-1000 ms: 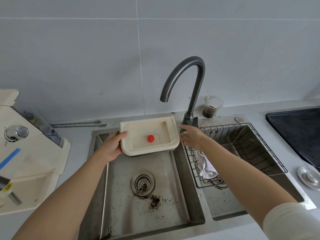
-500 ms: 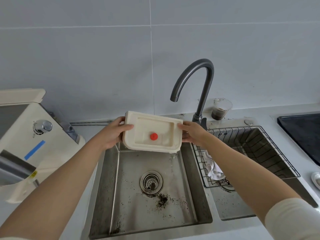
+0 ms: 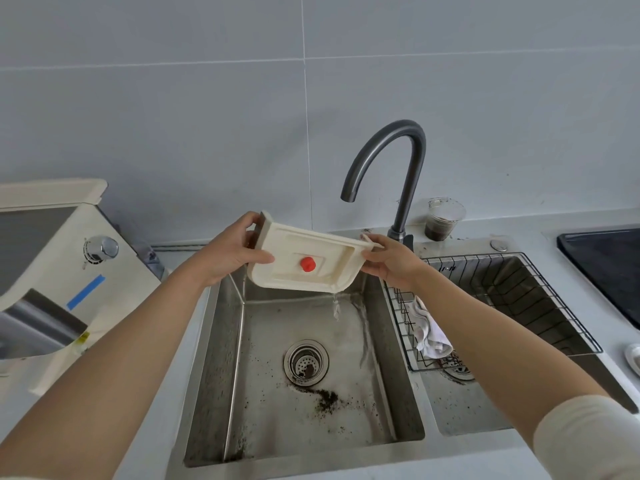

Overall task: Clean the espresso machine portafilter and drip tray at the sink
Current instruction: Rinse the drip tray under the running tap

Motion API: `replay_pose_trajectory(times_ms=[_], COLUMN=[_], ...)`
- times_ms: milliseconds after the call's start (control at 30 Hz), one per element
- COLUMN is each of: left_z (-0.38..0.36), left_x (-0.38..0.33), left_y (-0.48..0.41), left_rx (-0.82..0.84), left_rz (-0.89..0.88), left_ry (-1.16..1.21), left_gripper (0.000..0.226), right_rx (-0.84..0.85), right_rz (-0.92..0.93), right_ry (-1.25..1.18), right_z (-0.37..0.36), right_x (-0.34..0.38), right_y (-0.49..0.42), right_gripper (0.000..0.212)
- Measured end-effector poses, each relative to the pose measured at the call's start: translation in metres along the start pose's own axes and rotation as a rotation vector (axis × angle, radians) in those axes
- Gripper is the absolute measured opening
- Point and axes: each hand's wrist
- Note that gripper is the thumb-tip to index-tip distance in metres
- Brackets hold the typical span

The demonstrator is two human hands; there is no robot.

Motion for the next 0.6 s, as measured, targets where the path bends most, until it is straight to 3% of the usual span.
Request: replay_pose_trajectory(times_ms=[333,600], left_z=[-0.022,-0.030], left_x=[-0.007,0.003], left_y=[0.013,0.015], left_rx=[-0.018,-0.061], left_rz=[-0.099,-0.090], left_ry=[-0.362,-0.465], left_gripper=[0.047,0.047], right_rx=[-0.117,-0.168], right_rz=[0.013,-0.010], right_ry=[0.032,0.074], right_z=[0.000,0.000], right_x=[-0.007,-0.012], right_y=[0.001,-0.002], right_gripper=[0.041,0.044])
Point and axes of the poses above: each hand's wrist, its own y-axis away from the middle knuckle, its own z-axis out of the back of the hand, x = y × z
